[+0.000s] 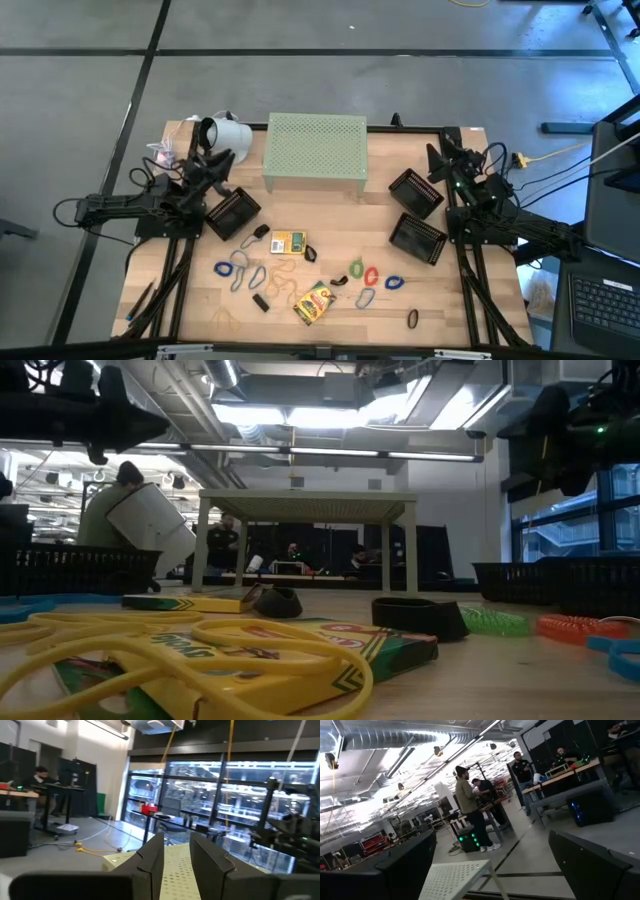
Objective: Pick & Place Office Desk Supplies
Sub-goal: Put the green spring keychain into the top black bin
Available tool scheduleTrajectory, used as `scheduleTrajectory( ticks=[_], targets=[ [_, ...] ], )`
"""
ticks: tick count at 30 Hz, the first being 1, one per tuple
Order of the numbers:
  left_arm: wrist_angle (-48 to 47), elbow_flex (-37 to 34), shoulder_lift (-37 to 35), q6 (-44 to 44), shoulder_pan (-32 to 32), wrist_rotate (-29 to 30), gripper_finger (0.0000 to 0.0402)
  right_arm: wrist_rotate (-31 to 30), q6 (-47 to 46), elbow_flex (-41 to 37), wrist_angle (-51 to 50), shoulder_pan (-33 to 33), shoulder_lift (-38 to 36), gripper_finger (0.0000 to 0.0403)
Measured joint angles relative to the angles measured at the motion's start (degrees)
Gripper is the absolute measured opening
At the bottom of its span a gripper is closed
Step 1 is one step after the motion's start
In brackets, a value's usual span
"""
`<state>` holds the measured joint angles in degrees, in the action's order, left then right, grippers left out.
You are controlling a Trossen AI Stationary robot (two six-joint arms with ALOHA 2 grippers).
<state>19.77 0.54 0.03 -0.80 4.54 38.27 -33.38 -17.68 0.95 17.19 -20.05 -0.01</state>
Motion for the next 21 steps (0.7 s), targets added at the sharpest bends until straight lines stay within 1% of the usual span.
scheduleTrajectory(
  ticks=[6, 9, 14, 17, 21],
  targets=[
    [-0.2, 0.0, 0.0, 0.0, 0.0, -3.2, 0.0087, 5.1, -8.5, 0.0, 0.0, 0.0, 0.0, 0.0391],
    [-0.2, 0.0, 0.0, 0.0, 0.0, -3.8, 0.0087, 5.9, -10.3, 0.0, 0.0, 0.0, 0.0, 0.0391],
    [-0.3, 0.0, 0.0, -1.4, 0.0, -3.8, 0.0089, 5.8, -10.4, 0.0, 0.0, 0.0, 0.0, 0.0391],
    [-0.3, 0.0, 0.0, -2.8, 0.0, -3.5, 0.0105, 5.8, -10.4, 0.0, 0.0, 0.0, 0.0, 0.0391],
    [-0.3, 0.0, 0.1, -4.9, 0.0, -3.5, 0.0140, 5.8, -10.4, 0.0, -0.1, 0.0, 0.0, 0.0391]
  ],
)
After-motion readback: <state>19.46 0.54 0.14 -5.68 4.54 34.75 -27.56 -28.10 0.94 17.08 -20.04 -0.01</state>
